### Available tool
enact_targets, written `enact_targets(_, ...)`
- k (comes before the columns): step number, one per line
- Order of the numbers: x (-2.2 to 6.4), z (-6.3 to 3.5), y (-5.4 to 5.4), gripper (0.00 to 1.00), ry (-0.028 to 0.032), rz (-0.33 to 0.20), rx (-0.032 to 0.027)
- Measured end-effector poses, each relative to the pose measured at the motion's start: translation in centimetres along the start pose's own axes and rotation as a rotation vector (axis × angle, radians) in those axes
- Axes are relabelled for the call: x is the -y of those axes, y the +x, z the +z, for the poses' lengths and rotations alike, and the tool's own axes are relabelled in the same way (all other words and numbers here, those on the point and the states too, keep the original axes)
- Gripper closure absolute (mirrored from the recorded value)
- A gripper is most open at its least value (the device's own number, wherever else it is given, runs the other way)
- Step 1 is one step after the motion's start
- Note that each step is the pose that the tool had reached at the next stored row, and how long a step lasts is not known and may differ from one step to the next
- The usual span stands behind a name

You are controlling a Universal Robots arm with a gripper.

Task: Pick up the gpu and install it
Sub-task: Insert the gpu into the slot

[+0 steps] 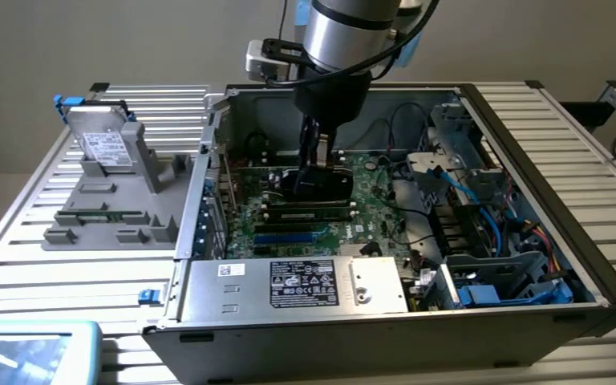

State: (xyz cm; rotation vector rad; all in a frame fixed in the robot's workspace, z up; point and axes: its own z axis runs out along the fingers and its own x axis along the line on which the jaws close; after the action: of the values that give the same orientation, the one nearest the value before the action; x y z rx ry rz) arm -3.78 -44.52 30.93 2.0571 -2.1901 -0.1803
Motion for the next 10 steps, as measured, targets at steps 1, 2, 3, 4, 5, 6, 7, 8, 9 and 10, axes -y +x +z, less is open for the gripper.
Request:
enact_targets(1, 0.01, 0.02, -0.03, 0.72, 0.0001, 0.0, 0.0002)
enact_targets(2, 0.0, 0.03, -0.1, 0.72, 0.0, 0.0, 0.0001)
enact_targets(3, 0.0, 0.05, -0.2, 0.72, 0.0001, 0.0, 0.0002)
enact_targets(4, -0.01, 0.07, -0.36, 0.72, 0.0, 0.0, 0.0)
enact_targets(5, -0.02, 0.09, -0.43, 0.72, 0.0, 0.0, -0.0001)
enact_targets(6, -0.01, 0.16, -0.42, 0.72, 0.0002, 0.0, 0.0003)
enact_targets(7, -0.01, 0.25, -0.43, 0.72, 0.0001, 0.0, 0.0001)
enact_targets(8, 0.01, 0.44, -0.43, 0.72, 0.0, 0.0, -0.0001)
enact_targets(9, 0.04, 0.62, -0.43, 0.72, -0.0003, 0.0, 0.0)
enact_targets(10, 0.07, 0.79, -0.43, 0.72, -0.0006, 0.0, -0.0001)
